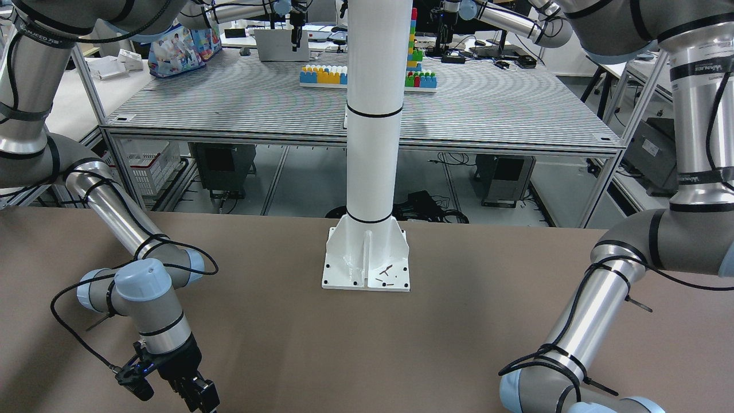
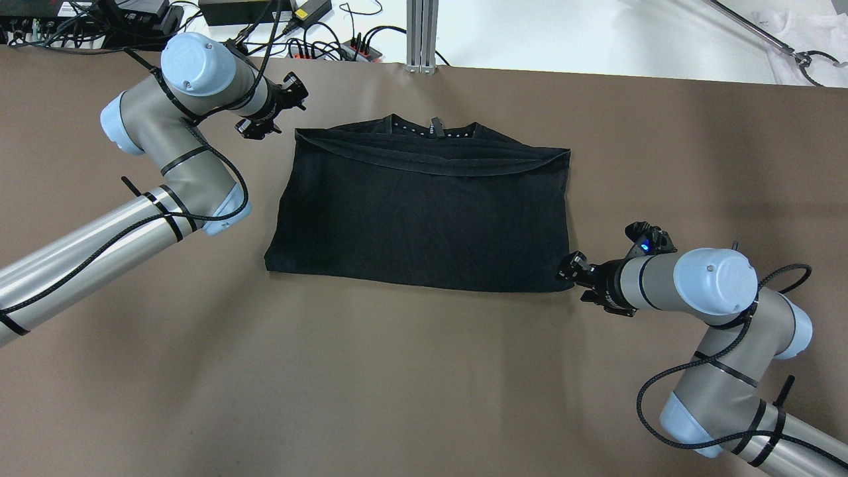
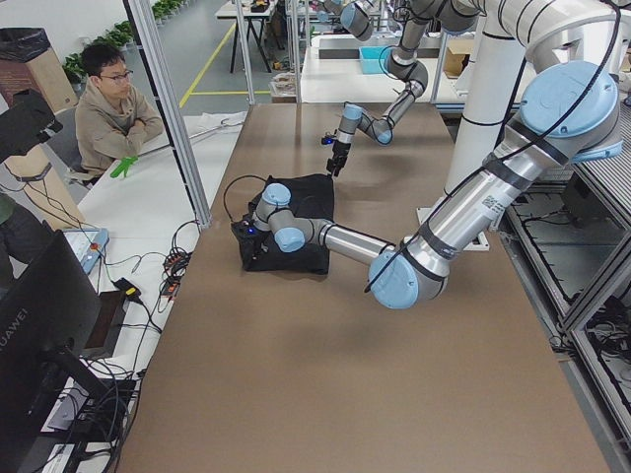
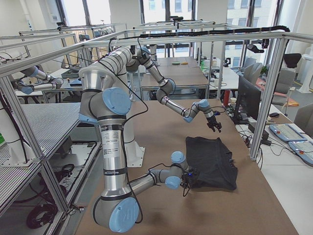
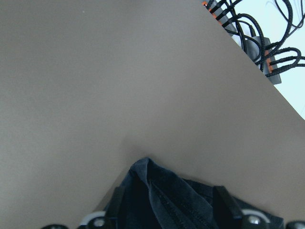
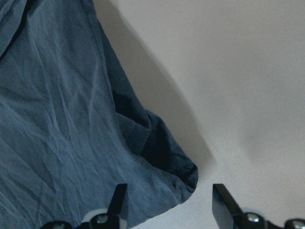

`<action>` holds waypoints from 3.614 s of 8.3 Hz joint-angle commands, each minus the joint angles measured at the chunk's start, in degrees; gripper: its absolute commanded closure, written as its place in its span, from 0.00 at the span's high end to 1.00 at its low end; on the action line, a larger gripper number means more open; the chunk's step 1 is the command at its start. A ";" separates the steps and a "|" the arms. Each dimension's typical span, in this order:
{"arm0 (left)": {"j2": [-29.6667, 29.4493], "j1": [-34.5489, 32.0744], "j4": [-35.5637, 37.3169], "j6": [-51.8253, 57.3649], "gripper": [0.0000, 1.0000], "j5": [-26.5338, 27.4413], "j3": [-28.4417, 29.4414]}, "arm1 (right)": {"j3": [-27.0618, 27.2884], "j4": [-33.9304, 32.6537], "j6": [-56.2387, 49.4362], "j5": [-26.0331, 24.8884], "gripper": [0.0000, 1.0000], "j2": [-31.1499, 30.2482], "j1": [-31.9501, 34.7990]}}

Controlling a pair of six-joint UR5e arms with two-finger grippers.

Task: Fold clothes

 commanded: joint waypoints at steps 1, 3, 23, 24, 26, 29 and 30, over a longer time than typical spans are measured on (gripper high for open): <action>-0.03 0.10 0.00 -0.07 0.70 1.02 -0.23 | -1.38 0.99 0.08 -1.15 0.67 -0.10 -0.59; 0.32 0.10 -0.09 0.02 0.70 1.10 -0.31 | -2.00 0.90 2.87 -1.76 0.36 1.03 -0.59; 11.08 7.54 0.70 -1.04 0.75 0.93 -20.82 | 20.94 9.78 20.83 26.93 0.95 -8.54 -9.11; 16.18 9.66 0.70 -2.17 0.75 1.02 -26.80 | 20.94 9.77 19.09 23.67 0.95 -8.63 -7.98; 24.80 13.44 0.44 -4.55 0.75 1.71 -33.25 | 20.76 9.77 15.57 23.02 0.95 -9.06 -4.38; 25.63 20.92 0.35 -6.84 0.74 9.45 -33.10 | 19.97 9.69 13.88 23.02 0.95 -8.80 -3.05; 25.55 20.93 0.35 -7.36 0.74 9.45 -33.10 | 19.97 9.60 13.88 23.02 0.95 -8.63 -2.96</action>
